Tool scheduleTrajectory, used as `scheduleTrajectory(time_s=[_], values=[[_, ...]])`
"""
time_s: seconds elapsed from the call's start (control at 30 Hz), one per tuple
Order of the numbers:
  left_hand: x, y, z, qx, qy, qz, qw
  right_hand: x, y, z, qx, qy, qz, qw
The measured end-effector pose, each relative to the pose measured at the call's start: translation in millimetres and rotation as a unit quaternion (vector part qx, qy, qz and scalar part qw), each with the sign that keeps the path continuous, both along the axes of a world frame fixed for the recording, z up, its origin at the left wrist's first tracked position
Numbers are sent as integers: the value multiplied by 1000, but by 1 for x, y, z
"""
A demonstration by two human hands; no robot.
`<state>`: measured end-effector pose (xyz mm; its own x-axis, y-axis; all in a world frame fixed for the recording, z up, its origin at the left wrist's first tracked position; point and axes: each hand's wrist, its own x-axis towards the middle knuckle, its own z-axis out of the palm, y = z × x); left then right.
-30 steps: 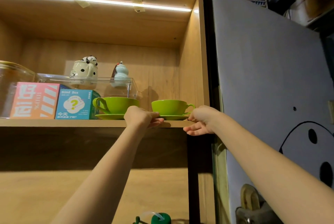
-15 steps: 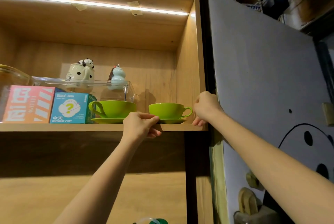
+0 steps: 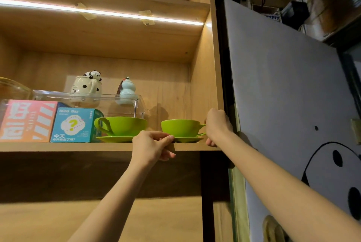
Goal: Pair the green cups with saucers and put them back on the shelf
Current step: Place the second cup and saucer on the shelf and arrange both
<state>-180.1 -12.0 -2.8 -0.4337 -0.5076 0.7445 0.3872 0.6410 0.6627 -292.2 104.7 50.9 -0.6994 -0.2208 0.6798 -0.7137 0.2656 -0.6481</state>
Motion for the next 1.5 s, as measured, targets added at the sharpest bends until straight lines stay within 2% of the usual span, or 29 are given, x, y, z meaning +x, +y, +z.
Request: scheduleTrajectory(time_s=[0.17,0.53,0.67,0.77,0.87,0.93,1.03,1.1,1.17,1.27,1.43,1.5], values=[[0,-2,0,-9,-3,10,1000,-1,-3,-1,-32,18,-9,999],[1,0,1,0,-7,0,1000,2,3,1,5,-13,16,1000],[9,2,2,11,-27,-32,999,9,5,0,8,56,-4,998],[22,6,-4,-2,-29,-51,998,16,5,0,-38,126,-11,991],[46,8,-11,-88,36,60,994,35,-2,-2,-96,182,21,978],[68,3,-11,-132,108,173,970,53,-9,-2,-112,202,52,972],[99,-16,-3,-125,187,301,927,79,-24,2,-69,159,183,968],[112,-34,2,-100,183,328,921,92,-36,6,-33,120,263,957],[118,-49,4,-67,142,301,941,103,-48,9,-27,93,308,946],[117,-58,2,-21,102,225,969,117,-70,5,-16,96,313,945],[110,-56,1,30,111,167,979,134,-101,-5,13,173,201,964],[110,-55,1,49,120,154,979,139,-105,-6,12,174,192,966]])
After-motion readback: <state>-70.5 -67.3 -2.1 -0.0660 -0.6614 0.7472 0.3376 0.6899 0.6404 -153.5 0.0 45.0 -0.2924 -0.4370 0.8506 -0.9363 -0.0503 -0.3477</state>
